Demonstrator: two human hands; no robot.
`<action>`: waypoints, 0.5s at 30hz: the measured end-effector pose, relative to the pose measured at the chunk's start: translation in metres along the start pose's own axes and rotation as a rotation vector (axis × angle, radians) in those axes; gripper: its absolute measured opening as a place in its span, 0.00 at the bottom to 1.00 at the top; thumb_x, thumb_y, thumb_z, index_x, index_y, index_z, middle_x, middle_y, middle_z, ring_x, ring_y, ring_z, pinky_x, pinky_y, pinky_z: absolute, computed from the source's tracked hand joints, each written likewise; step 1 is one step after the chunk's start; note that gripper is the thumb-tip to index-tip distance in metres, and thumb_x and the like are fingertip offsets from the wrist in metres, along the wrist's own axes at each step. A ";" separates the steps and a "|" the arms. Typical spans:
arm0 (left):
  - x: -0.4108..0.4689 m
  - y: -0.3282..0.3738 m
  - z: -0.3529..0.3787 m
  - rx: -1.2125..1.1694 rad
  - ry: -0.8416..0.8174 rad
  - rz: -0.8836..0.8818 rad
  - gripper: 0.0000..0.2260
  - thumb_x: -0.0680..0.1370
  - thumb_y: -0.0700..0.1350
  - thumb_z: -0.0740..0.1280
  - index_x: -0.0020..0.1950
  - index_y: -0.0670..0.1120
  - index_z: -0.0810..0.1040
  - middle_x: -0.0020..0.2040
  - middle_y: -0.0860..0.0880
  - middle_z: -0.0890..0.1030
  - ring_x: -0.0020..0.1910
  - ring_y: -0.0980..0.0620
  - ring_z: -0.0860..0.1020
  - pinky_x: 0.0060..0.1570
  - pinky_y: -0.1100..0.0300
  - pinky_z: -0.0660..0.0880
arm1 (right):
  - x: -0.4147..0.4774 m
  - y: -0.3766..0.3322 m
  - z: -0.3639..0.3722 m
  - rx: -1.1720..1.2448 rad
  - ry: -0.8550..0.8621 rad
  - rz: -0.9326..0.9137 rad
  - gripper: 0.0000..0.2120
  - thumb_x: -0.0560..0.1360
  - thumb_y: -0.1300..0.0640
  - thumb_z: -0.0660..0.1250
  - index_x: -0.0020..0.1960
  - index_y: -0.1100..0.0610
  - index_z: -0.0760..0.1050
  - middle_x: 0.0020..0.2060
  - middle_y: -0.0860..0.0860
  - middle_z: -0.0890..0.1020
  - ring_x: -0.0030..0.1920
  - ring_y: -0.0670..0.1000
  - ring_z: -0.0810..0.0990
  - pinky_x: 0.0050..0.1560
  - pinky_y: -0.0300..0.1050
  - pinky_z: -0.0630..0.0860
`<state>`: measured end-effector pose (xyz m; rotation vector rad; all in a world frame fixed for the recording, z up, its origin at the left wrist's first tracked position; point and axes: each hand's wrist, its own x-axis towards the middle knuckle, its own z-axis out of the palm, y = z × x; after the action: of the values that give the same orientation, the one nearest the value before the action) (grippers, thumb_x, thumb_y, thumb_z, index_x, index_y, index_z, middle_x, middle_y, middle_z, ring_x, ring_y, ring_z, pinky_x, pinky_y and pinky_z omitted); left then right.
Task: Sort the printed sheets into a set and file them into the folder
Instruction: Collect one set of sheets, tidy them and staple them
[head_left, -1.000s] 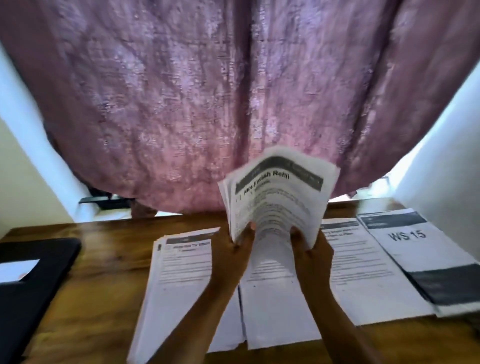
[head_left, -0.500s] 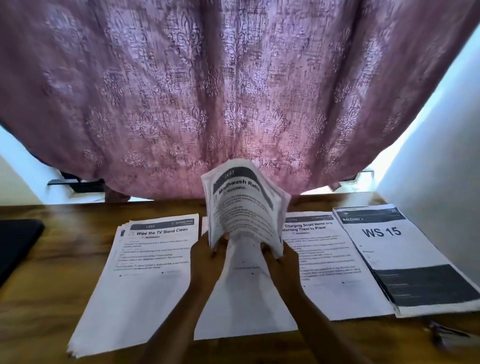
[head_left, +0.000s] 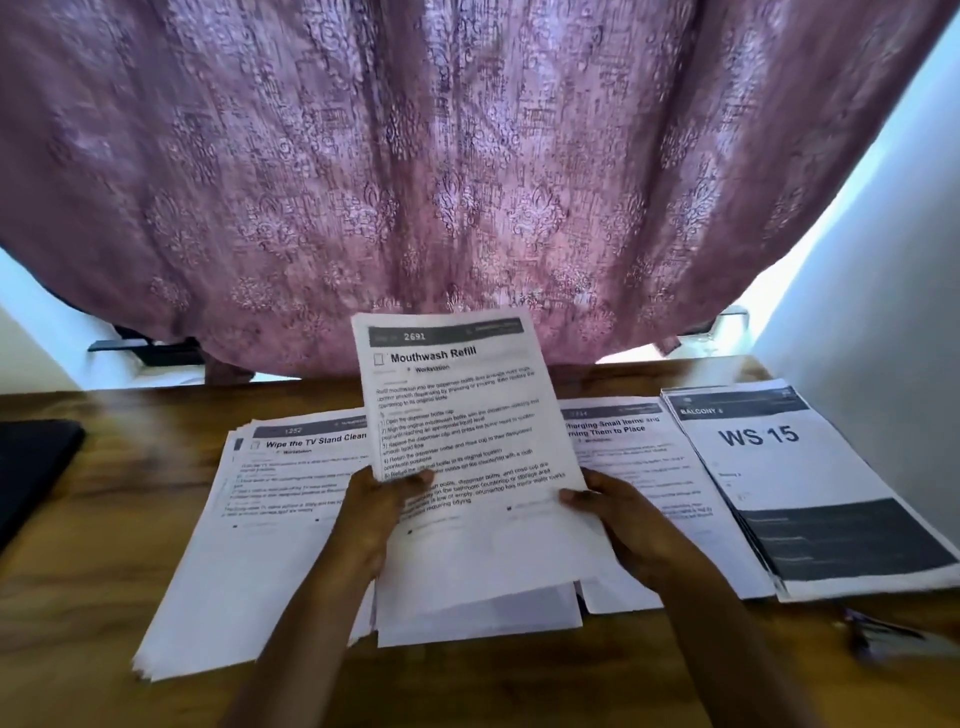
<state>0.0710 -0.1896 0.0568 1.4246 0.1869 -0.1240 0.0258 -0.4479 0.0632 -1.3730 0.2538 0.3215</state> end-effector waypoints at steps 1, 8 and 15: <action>-0.005 -0.006 -0.002 0.025 -0.021 -0.025 0.14 0.72 0.34 0.72 0.55 0.47 0.81 0.48 0.52 0.85 0.48 0.55 0.83 0.47 0.60 0.77 | -0.003 0.004 -0.005 -0.008 -0.028 0.022 0.14 0.75 0.63 0.66 0.60 0.56 0.77 0.54 0.53 0.83 0.56 0.57 0.81 0.57 0.56 0.77; -0.045 -0.038 0.003 -0.031 -0.049 -0.137 0.17 0.66 0.40 0.77 0.55 0.44 0.82 0.48 0.48 0.85 0.49 0.49 0.83 0.44 0.58 0.78 | -0.011 0.021 -0.021 -0.243 -0.020 -0.009 0.15 0.70 0.64 0.70 0.57 0.57 0.79 0.55 0.52 0.83 0.56 0.55 0.81 0.62 0.56 0.74; -0.017 -0.026 -0.022 -0.128 0.092 -0.174 0.10 0.78 0.39 0.66 0.59 0.44 0.79 0.50 0.44 0.85 0.49 0.43 0.83 0.48 0.48 0.78 | -0.022 0.033 -0.031 -0.351 -0.111 0.101 0.13 0.73 0.68 0.68 0.56 0.59 0.78 0.55 0.52 0.83 0.54 0.53 0.82 0.58 0.50 0.78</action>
<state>0.0476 -0.1722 0.0319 1.2857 0.3886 -0.1859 -0.0065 -0.4745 0.0352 -1.6849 0.1799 0.5435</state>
